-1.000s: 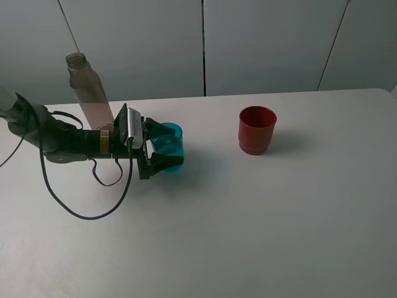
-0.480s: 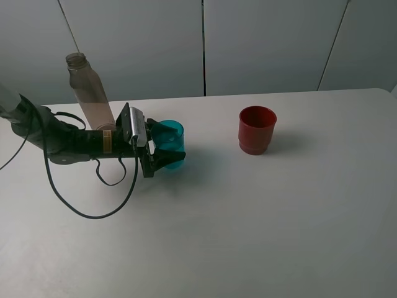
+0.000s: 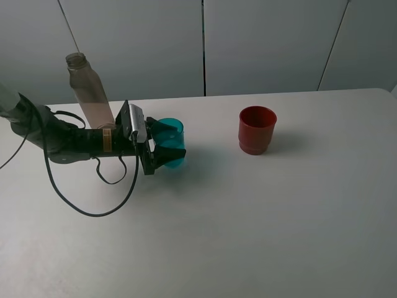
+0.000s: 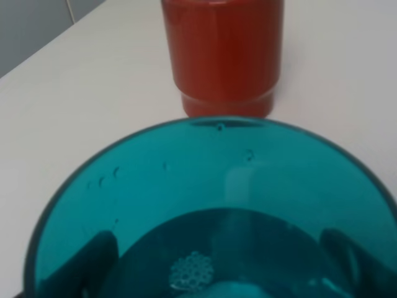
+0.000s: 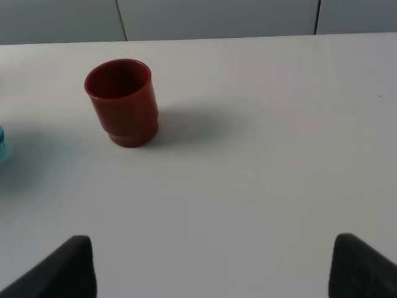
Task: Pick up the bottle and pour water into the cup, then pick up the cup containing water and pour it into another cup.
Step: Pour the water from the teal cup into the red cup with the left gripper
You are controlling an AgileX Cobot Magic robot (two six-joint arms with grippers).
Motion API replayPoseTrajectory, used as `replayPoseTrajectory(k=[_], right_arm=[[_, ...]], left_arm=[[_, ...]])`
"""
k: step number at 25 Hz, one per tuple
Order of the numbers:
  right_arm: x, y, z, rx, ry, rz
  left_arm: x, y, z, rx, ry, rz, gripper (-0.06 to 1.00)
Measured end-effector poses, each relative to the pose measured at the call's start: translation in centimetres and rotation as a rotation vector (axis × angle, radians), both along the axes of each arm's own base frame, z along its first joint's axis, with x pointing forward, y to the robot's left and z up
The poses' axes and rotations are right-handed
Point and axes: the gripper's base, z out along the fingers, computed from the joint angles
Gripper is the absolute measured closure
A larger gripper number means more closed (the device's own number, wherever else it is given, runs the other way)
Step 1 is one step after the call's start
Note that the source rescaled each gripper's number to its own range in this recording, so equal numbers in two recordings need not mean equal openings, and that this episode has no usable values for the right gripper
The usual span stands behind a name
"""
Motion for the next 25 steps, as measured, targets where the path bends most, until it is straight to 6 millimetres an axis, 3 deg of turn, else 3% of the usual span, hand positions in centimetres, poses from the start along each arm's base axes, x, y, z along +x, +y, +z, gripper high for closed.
replayPoseTrajectory(k=[8, 25], right_arm=[[0.0, 0.0, 0.0, 0.000, 0.000, 0.000], [0.0, 0.0, 0.0, -0.006, -0.001, 0.003]], left_arm=[[0.9, -1.2, 5.0, 0.068, -0.069, 0.099, 0.75], [3.4, -10.1, 10.3, 0.254, -0.240, 0.180, 0.75]])
